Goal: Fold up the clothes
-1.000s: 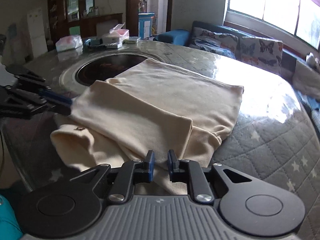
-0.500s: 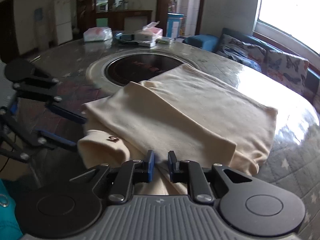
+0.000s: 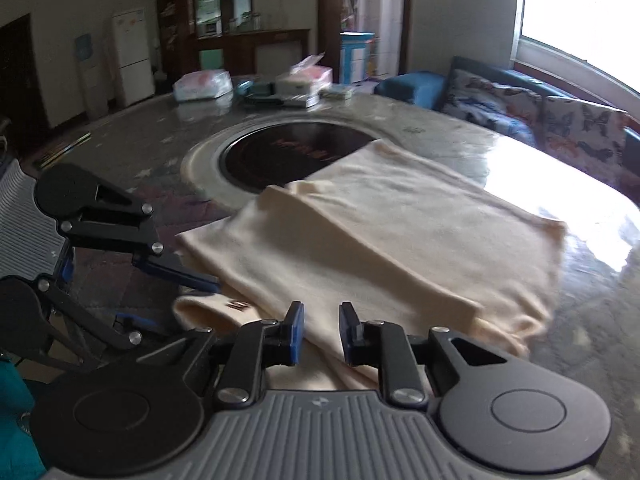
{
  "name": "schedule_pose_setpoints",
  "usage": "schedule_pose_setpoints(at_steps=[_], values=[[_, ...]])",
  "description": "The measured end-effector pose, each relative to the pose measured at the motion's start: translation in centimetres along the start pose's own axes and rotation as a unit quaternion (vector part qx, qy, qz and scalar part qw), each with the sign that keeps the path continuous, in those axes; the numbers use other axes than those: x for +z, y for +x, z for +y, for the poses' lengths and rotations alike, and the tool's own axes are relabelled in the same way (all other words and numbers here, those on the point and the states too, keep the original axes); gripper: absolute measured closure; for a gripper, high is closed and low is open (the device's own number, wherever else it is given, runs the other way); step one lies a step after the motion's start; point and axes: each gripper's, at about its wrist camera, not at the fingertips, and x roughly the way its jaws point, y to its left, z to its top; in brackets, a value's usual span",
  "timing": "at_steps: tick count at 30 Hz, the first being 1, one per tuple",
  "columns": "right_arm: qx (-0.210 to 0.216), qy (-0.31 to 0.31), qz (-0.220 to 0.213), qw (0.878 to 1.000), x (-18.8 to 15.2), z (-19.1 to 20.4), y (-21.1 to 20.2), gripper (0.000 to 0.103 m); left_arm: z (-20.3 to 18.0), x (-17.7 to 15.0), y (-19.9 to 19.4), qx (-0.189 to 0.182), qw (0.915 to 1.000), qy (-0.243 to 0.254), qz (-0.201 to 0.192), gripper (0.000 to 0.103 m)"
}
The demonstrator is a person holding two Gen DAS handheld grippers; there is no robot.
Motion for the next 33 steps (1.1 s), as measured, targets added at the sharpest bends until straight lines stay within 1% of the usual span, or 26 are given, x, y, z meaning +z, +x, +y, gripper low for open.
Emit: schedule_pose_setpoints(at_steps=[1, 3, 4, 5, 7, 8, 9, 10, 12, 14, 17, 19, 22, 23, 24, 27, 29, 31, 33], values=[[-0.009, 0.006, 0.0, 1.0, -0.3, -0.5, -0.7, 0.082, 0.2, 0.1, 0.1, -0.002, 1.0, -0.004, -0.004, 0.082], [-0.027, 0.014, 0.0, 1.0, -0.9, -1.3, -2.0, 0.076, 0.6, 0.4, 0.1, -0.005, 0.9998, -0.018, -0.009, 0.09], [-0.034, 0.013, 0.002, 0.999, -1.1, -1.5, -2.5, 0.075, 1.1, 0.6, 0.1, -0.005, 0.9995, -0.028, -0.013, 0.092], [-0.042, 0.013, 0.003, 0.999, -1.4, -1.8, -3.1, 0.074, 1.6, 0.8, 0.0, -0.005, 0.999, -0.041, -0.016, 0.092], [-0.047, 0.002, 0.007, 0.999, -1.9, -1.7, -4.1, 0.069, 2.7, 1.4, -0.1, -0.004, 0.9974, -0.069, -0.019, 0.093], [-0.049, -0.004, 0.009, 0.999, -2.1, -1.7, -4.6, 0.063, 3.4, 1.6, 0.0, -0.004, 0.9963, -0.084, -0.02, 0.093], [-0.051, -0.014, 0.009, 0.999, -2.4, -1.4, -5.0, 0.06, 4.0, 1.8, 0.2, -0.005, 0.9951, -0.097, -0.019, 0.093], [-0.051, -0.021, 0.01, 0.998, -2.5, -1.3, -5.2, 0.059, 4.7, 2.0, 0.5, -0.006, 0.9939, -0.109, -0.017, 0.093], [-0.042, -0.047, 0.013, 0.998, -3.0, -0.5, -5.6, 0.053, 5.6, 2.3, 0.9, -0.009, 0.9919, -0.126, -0.013, 0.093], [-0.038, -0.072, 0.012, 0.997, -3.3, 0.2, -5.4, 0.051, 6.2, 2.4, 1.3, -0.011, 0.9905, -0.137, -0.009, 0.093], [-0.047, -0.102, 0.008, 0.994, -3.4, 1.0, -4.0, 0.051, 6.5, 2.5, 1.5, -0.013, 0.9898, -0.142, -0.005, 0.093], [-0.052, -0.115, 0.002, 0.992, -3.4, 1.2, -2.9, 0.052, 6.6, 2.5, 1.6, -0.014, 0.9897, -0.143, -0.003, 0.093], [-0.059, -0.124, 0.002, 0.99, -3.2, 0.8, -1.3, 0.06, 6.5, 2.3, 1.3, -0.018, 0.9895, -0.144, 0.0, 0.093], [-0.057, -0.121, 0.002, 0.991, -3.0, 0.6, -1.1, 0.068, 6.3, 2.1, 1.1, -0.018, 0.9898, -0.142, 0.0, 0.093], [-0.054, -0.118, 0.002, 0.992, -2.8, 0.4, -0.9, 0.076, 6.2, 2.0, 0.9, -0.017, 0.9901, -0.139, 0.0, 0.089], [-0.048, -0.106, 0.003, 0.993, -2.2, -0.1, -0.6, 0.086, 5.6, 1.3, 0.1, -0.014, 0.9919, -0.127, -0.002, 0.088], [-0.043, -0.094, 0.004, 0.995, -2.1, -0.2, -0.7, 0.087, 5.2, 0.6, -0.6, -0.011, 0.9934, -0.115, -0.002, 0.084], [-0.041, -0.083, 0.004, 0.996, -1.8, -0.5, -0.8, 0.087, 4.7, -0.2, -1.2, -0.004, 0.9949, -0.101, 0.002, 0.076], [-0.04, -0.072, 0.003, 0.997, -1.6, -0.8, -0.8, 0.087, 4.4, -0.8, -1.5, 0.01, 0.9964, -0.084, 0.007, 0.075]])
